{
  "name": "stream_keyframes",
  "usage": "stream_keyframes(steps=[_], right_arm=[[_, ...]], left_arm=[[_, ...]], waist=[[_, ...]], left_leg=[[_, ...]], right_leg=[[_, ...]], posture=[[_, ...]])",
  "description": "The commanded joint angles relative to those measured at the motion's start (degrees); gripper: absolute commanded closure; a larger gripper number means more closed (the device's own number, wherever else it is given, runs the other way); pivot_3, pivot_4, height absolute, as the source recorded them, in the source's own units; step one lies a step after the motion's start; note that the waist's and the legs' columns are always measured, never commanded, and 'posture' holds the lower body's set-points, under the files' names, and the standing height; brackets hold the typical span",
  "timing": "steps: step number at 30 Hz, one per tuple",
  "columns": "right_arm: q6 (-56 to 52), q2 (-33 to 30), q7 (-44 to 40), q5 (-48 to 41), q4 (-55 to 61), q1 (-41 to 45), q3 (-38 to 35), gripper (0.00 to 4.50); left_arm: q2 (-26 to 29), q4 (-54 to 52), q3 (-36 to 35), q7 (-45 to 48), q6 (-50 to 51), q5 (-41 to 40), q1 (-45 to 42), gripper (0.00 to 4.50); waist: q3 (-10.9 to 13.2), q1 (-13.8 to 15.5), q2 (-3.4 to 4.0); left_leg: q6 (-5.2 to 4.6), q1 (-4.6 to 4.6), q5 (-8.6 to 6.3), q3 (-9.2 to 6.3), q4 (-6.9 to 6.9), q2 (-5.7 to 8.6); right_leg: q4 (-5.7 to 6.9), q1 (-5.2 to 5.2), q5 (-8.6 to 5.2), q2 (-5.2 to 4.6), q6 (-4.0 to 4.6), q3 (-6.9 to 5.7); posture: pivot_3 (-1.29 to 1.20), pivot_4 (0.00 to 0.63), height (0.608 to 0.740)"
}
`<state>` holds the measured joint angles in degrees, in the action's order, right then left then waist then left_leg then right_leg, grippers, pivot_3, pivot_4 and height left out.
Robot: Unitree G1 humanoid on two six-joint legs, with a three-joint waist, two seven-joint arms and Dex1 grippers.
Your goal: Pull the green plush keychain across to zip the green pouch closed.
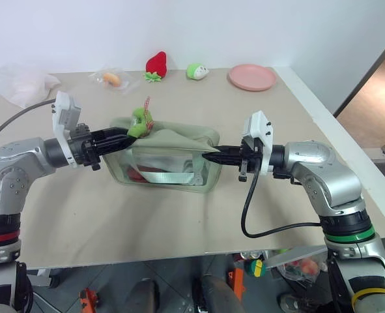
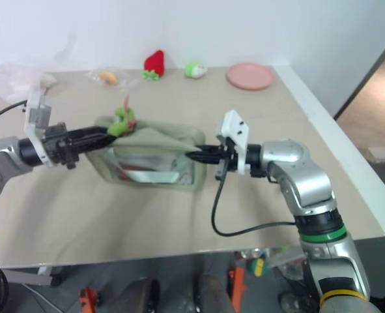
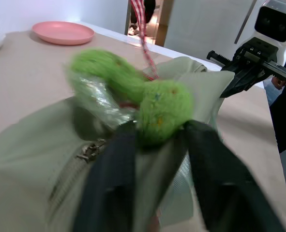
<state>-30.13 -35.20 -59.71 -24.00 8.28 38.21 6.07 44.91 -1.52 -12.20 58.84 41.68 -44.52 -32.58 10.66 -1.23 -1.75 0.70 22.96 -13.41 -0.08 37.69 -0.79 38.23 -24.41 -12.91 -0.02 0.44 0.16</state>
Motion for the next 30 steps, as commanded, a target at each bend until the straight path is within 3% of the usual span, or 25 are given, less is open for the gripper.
stream_keyframes(steps=[1,9,14,18,30], right_arm=[[0.28,-0.55,0.07,-0.64,2.18,0.24,-1.26,4.50],[0.65,-0.29,-0.38,-0.39,1.39,0.95,-0.78,4.50],[0.86,-0.18,-0.59,-0.31,1.01,1.26,-0.63,4.50],[1.12,-0.05,-0.87,-0.20,0.64,1.44,-0.40,4.50],[1.04,-0.23,-1.05,-0.14,0.76,1.58,-0.55,4.50]], left_arm=[[-0.03,-0.35,-4.51,-1.16,-0.53,-2.19,-2.05,1.85],[2.31,-2.09,-15.52,-0.45,5.57,-13.91,0.99,1.85],[6.36,1.19,-18.64,2.35,3.38,-10.06,9.17,1.85],[8.18,5.81,-17.48,3.30,1.64,-5.79,13.05,1.85],[3.59,5.61,-9.39,5.31,0.66,-2.62,12.10,1.85]], waist=[[0.00,0.00,0.00],[0.00,-0.09,0.00],[0.00,-0.07,0.00],[-0.01,0.00,-0.02],[-0.03,0.00,-0.08]], left_leg=[[0.00,0.00,0.00,0.00,0.00,0.00],[0.00,0.01,0.00,0.00,0.00,-0.02],[0.00,-0.01,0.00,0.00,-0.02,-0.02],[0.02,-0.04,0.02,0.00,-0.01,-0.02],[0.02,-0.02,0.02,0.03,-0.01,-0.04]], right_leg=[[0.00,0.00,0.00,0.00,0.00,0.00],[0.00,-0.02,0.00,0.00,0.00,0.00],[0.01,-0.03,-0.01,0.00,0.00,0.00],[0.01,-0.02,0.02,-0.01,0.04,-0.02],[0.00,-0.03,0.03,-0.02,0.04,0.00]], posture=[[0.00,0.150,0.740],[0.00,0.150,0.740],[0.00,0.150,0.740],[0.00,0.150,0.740],[0.00,0.150,0.740]])
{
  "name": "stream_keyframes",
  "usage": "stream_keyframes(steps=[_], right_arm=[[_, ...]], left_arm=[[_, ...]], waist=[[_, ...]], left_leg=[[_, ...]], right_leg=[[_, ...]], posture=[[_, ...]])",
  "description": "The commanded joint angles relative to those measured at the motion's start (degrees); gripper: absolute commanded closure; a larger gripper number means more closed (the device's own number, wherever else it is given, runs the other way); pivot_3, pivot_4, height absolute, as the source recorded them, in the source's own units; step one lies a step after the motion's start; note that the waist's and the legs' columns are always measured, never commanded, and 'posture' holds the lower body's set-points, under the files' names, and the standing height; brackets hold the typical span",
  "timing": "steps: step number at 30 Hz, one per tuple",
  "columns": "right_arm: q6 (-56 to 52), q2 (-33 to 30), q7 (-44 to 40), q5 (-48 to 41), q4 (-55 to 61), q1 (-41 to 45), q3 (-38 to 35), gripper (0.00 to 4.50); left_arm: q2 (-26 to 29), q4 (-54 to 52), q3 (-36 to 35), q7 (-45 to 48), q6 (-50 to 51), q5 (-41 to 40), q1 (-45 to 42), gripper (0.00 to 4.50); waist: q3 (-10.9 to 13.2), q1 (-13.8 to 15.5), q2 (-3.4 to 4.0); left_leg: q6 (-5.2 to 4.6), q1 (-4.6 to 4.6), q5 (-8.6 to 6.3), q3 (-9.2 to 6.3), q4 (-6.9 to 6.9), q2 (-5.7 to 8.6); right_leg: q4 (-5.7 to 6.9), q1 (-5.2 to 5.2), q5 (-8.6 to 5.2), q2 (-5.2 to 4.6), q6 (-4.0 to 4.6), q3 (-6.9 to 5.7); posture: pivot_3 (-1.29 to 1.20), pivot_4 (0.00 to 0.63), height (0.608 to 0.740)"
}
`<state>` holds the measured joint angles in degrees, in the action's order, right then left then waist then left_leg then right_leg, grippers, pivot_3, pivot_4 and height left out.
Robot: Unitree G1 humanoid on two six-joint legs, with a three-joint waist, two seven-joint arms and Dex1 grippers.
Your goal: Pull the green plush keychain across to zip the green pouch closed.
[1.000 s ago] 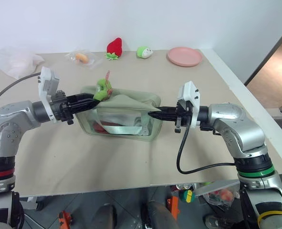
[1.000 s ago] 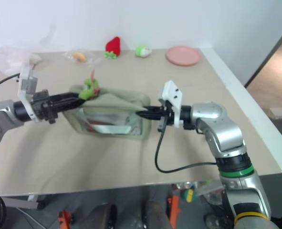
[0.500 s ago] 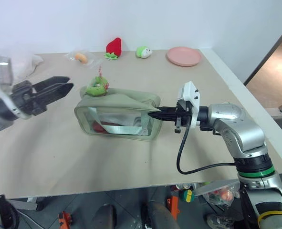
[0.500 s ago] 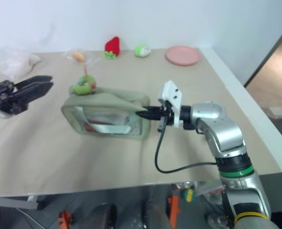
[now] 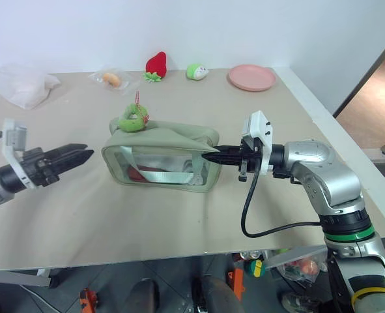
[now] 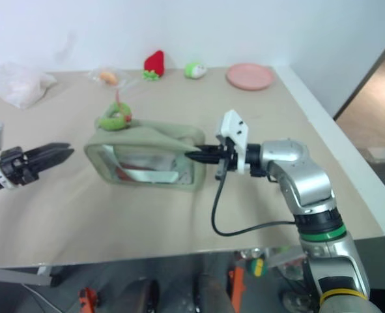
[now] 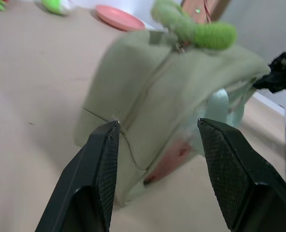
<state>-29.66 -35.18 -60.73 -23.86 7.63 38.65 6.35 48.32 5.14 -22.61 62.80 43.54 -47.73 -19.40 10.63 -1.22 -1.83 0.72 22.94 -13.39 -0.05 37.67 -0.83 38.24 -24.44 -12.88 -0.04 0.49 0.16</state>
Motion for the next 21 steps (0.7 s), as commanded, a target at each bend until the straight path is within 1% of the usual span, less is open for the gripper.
stream_keyframes(steps=[1,5,9,10,11,12,16,17,21], right_arm=[[0.51,-0.32,0.03,-0.31,1.54,1.05,-0.94,4.50],[0.28,-0.50,0.33,-0.34,1.99,0.70,-1.12,4.50],[-0.01,-0.90,0.82,-0.50,2.76,0.18,-1.45,4.50],[-0.07,-0.97,0.96,-0.53,2.87,0.09,-1.49,4.50],[-0.10,-1.03,1.06,-0.54,2.94,0.03,-1.52,4.50],[-0.18,-1.10,1.17,-0.59,3.11,-0.10,-1.57,4.50],[-0.35,-1.32,1.37,-0.71,3.50,-0.48,-1.67,4.50],[-0.36,-1.37,1.40,-0.74,3.61,-0.60,-1.71,4.50],[0.20,-1.27,2.07,0.06,3.18,-0.67,-1.48,4.50]], left_arm=[[0.04,-1.24,1.93,1.69,-1.42,1.10,-1.20,1.85],[-0.77,0.32,4.55,2.38,-2.27,2.65,-3.02,1.85],[-2.38,3.36,7.33,2.84,-4.92,5.58,-6.61,1.85],[-2.57,3.96,7.33,2.98,-5.31,5.88,-7.12,2.37],[-2.71,4.32,7.07,3.31,-5.39,5.72,-7.42,2.58],[-2.74,4.32,6.88,3.56,-5.42,5.58,-7.51,2.99],[-2.90,4.17,7.25,3.43,-6.09,6.32,-7.33,4.33],[-2.98,4.05,7.30,3.40,-6.22,6.45,-7.16,4.44],[-3.19,3.71,7.83,3.75,-7.07,7.26,-6.33,4.44]], waist=[[0.00,-0.01,0.00],[0.00,0.03,0.00],[0.00,0.05,0.00],[0.00,0.02,0.00],[0.00,-0.04,0.00],[0.00,-0.10,0.00],[0.00,-0.02,0.00],[0.00,-0.01,0.00],[0.00,-0.01,0.00]], left_leg=[[0.00,0.00,0.00,0.01,0.00,0.00],[0.00,0.00,0.00,0.00,0.00,0.00],[0.00,0.00,0.00,0.01,0.01,0.01],[0.00,0.00,0.00,0.03,0.01,0.01],[0.00,0.00,0.00,0.04,0.01,0.01],[0.00,0.01,0.00,0.06,0.01,0.01],[-0.02,0.03,-0.01,0.05,-0.01,0.00],[-0.02,0.04,-0.01,0.05,-0.01,0.00],[-0.02,0.04,-0.01,0.07,0.00,0.02]], right_leg=[[0.00,0.00,0.00,0.00,0.00,0.01],[0.00,-0.01,0.00,0.00,0.00,0.00],[0.00,0.01,0.02,0.00,-0.02,0.01],[0.00,0.01,0.03,0.01,-0.02,0.01],[0.00,0.00,0.03,0.01,-0.02,0.02],[0.00,-0.01,0.02,0.02,-0.02,0.06],[0.00,-0.04,0.00,0.01,-0.06,0.06],[0.00,-0.05,0.00,0.01,-0.06,0.05],[-0.01,-0.04,0.01,-0.01,-0.06,0.07]], posture=[[0.00,0.150,0.740],[0.00,0.150,0.740],[0.00,0.150,0.740],[0.00,0.150,0.740],[0.00,0.150,0.740],[0.00,0.150,0.740],[0.00,0.150,0.740],[0.00,0.150,0.740],[0.00,0.150,0.740]])
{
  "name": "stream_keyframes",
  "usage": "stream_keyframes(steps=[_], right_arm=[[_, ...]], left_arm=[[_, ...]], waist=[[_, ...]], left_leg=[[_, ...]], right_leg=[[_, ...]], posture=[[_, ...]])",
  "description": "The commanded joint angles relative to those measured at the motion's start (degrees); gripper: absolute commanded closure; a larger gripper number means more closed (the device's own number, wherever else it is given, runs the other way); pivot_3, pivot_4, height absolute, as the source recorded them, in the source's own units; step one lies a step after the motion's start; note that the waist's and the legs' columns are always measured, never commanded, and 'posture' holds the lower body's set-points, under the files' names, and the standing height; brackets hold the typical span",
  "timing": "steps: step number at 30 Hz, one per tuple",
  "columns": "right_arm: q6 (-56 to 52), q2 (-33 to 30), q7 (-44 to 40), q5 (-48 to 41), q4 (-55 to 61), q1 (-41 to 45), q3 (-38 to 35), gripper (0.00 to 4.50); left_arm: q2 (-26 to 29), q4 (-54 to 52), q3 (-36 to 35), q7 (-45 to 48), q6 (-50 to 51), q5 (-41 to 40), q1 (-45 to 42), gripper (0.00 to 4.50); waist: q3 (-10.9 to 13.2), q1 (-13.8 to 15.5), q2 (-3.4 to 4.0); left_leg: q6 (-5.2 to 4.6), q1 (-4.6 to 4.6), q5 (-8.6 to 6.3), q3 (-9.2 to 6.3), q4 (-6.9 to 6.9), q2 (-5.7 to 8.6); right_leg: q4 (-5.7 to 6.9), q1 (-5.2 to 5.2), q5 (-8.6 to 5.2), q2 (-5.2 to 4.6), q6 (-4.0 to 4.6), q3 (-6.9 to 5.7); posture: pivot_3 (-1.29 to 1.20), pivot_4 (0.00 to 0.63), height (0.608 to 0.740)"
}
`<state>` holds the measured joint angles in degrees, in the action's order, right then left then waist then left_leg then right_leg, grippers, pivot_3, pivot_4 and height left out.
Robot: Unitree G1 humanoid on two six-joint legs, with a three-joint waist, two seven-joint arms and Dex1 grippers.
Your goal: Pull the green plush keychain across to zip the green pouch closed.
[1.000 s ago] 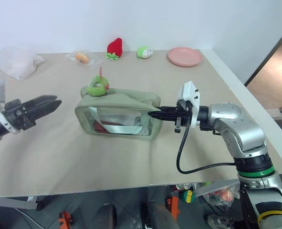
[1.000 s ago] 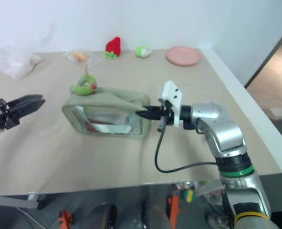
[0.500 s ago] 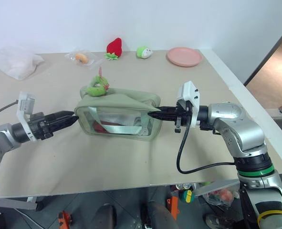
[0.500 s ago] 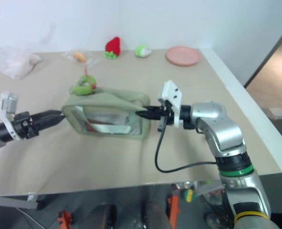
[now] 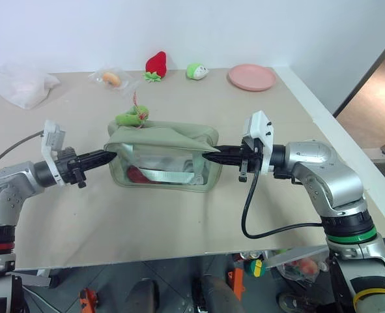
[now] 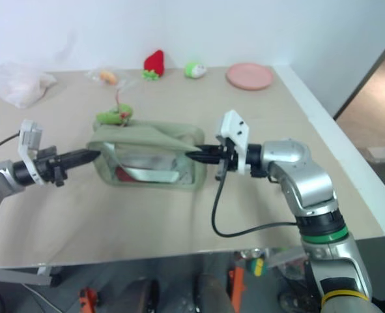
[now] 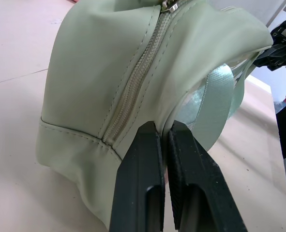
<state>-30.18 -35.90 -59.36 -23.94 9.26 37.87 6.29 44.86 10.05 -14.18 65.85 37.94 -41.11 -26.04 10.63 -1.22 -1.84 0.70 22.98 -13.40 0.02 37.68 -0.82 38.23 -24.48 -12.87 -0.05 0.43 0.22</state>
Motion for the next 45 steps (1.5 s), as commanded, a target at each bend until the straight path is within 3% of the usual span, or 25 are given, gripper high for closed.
stream_keyframes(steps=[1,7,20,25,28,33,45], right_arm=[[1.06,-0.54,1.21,1.00,1.07,0.16,-1.08,4.50],[1.92,-0.26,1.11,1.17,0.68,-0.54,-1.22,4.50],[-1.22,-3.92,-2.44,-5.27,3.77,-3.56,-5.66,0.03],[1.12,-7.60,-1.20,-5.73,-0.19,-2.65,-13.21,0.03],[2.59,-6.69,1.00,-5.34,-2.37,2.39,-14.60,0.03],[0.52,0.28,4.98,-2.08,-5.47,14.89,-6.96,0.03],[5.11,13.95,6.58,6.21,-19.32,28.18,3.30,0.03]], left_arm=[[0.32,-1.41,-0.29,0.99,-1.74,0.91,0.69,4.44],[-0.03,-1.37,0.76,1.36,-2.83,2.04,1.33,4.44],[-1.09,-0.60,1.80,1.21,-3.61,3.26,0.24,4.50],[-1.57,-0.60,1.98,1.12,-4.24,3.96,0.39,4.50],[-1.52,-0.82,1.96,1.22,-4.13,3.95,0.58,4.50],[-1.55,-0.70,2.03,1.68,-4.04,4.10,0.45,4.50],[-2.39,-2.91,2.01,1.11,-3.74,3.56,1.52,4.50]], waist=[[0.00,0.00,0.00],[-0.01,0.04,-0.01],[-0.01,0.11,-0.02],[-0.01,0.20,-0.01],[-0.01,0.14,-0.01],[-0.01,-0.13,0.01],[-0.05,0.18,-0.05]], left_leg=[[0.00,0.00,0.00,0.00,0.00,0.00],[0.00,-0.01,0.00,0.00,0.01,0.00],[0.00,-0.02,0.00,0.00,0.06,0.02],[0.00,-0.01,0.00,0.00,0.11,0.06],[0.00,-0.03,0.00,0.07,0.12,0.08],[-0.05,-0.17,0.03,0.21,0.11,-0.03],[-0.06,0.02,0.03,0.16,0.11,0.09]], right_leg=[[0.00,0.00,0.00,0.00,0.00,-0.01],[0.00,0.01,0.00,0.00,0.00,-0.01],[0.00,0.06,0.02,-0.02,-0.03,-0.01],[0.00,0.08,0.04,-0.06,-0.07,-0.01],[-0.01,0.08,0.06,-0.07,-0.10,0.06],[0.02,0.07,0.20,0.05,0.02,0.19],[-0.03,0.00,0.28,-0.16,0.14,0.13]], posture=[[0.00,0.150,0.740],[0.00,0.150,0.740],[0.00,0.150,0.740],[0.00,0.150,0.740],[0.00,0.150,0.740],[0.00,0.150,0.740],[0.00,0.150,0.740]])
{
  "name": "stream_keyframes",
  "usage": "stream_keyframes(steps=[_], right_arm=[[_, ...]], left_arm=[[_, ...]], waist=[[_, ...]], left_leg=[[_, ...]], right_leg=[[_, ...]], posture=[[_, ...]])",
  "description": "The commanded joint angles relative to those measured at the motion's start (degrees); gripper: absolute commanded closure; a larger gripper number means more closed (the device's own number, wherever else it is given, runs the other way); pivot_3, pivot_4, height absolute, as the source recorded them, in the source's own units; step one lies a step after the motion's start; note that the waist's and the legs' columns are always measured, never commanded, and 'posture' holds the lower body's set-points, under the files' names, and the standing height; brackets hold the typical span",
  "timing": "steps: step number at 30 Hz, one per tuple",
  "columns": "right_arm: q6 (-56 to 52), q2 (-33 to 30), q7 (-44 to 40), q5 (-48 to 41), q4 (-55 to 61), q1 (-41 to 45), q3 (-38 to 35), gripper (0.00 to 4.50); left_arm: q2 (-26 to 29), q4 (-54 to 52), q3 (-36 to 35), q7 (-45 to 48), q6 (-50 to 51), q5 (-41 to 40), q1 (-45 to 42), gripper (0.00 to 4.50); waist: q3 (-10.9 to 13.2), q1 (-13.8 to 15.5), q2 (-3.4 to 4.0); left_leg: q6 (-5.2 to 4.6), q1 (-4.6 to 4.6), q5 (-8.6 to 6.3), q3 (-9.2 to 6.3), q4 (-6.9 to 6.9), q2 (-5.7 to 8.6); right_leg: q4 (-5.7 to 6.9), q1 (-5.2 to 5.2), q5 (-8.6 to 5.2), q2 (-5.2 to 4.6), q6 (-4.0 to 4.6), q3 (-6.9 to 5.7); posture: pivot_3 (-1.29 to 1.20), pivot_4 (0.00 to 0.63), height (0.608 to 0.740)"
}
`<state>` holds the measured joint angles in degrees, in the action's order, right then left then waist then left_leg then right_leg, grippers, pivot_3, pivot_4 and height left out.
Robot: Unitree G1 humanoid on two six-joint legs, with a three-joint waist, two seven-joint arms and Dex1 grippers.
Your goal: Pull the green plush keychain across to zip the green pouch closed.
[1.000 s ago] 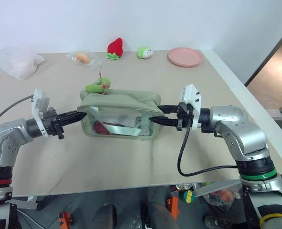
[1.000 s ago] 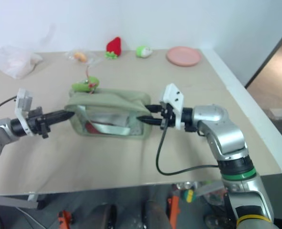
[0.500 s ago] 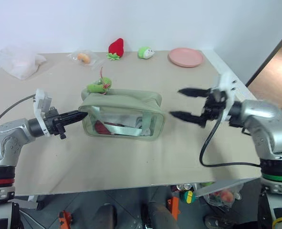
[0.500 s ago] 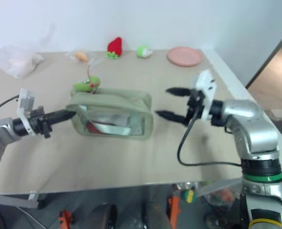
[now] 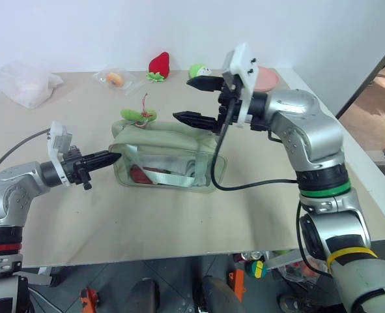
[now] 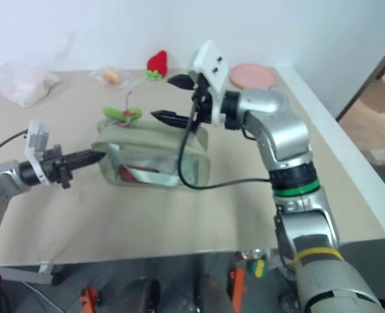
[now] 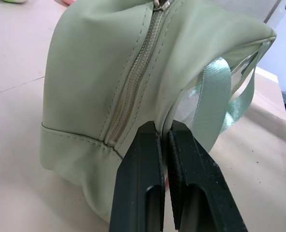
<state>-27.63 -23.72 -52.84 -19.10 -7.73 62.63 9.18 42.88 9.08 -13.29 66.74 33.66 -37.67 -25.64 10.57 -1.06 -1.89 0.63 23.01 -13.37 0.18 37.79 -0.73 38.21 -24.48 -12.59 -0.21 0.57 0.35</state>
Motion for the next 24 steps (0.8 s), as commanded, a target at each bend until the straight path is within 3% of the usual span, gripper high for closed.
stream_keyframes(steps=[1,20,24], right_arm=[[3.27,2.60,-0.04,1.97,-3.73,4.19,0.70,0.03],[8.92,14.70,-4.10,9.42,-17.04,9.47,6.84,0.03],[10.29,15.88,-3.60,11.47,-20.64,10.38,6.91,1.22]], left_arm=[[-0.45,-2.20,1.09,0.19,0.62,0.07,1.35,4.50],[-1.95,-4.73,0.83,-1.57,1.27,-0.49,2.90,4.50],[-2.22,-5.26,0.78,-1.93,1.27,-0.64,3.24,4.50]], waist=[[0.00,0.06,0.00],[0.00,0.07,0.00],[0.00,0.06,0.00]], left_leg=[[0.00,0.01,0.00,-0.02,0.00,0.00],[0.00,0.06,0.00,-0.16,0.00,0.07],[0.00,0.06,0.00,-0.18,0.00,0.07]], right_leg=[[0.00,0.00,0.00,0.00,0.00,-0.02],[0.00,0.03,0.02,-0.13,0.04,-0.18],[0.00,0.02,0.02,-0.12,0.04,-0.20]], posture=[[0.00,0.150,0.740],[0.00,0.150,0.740],[0.00,0.150,0.740]])
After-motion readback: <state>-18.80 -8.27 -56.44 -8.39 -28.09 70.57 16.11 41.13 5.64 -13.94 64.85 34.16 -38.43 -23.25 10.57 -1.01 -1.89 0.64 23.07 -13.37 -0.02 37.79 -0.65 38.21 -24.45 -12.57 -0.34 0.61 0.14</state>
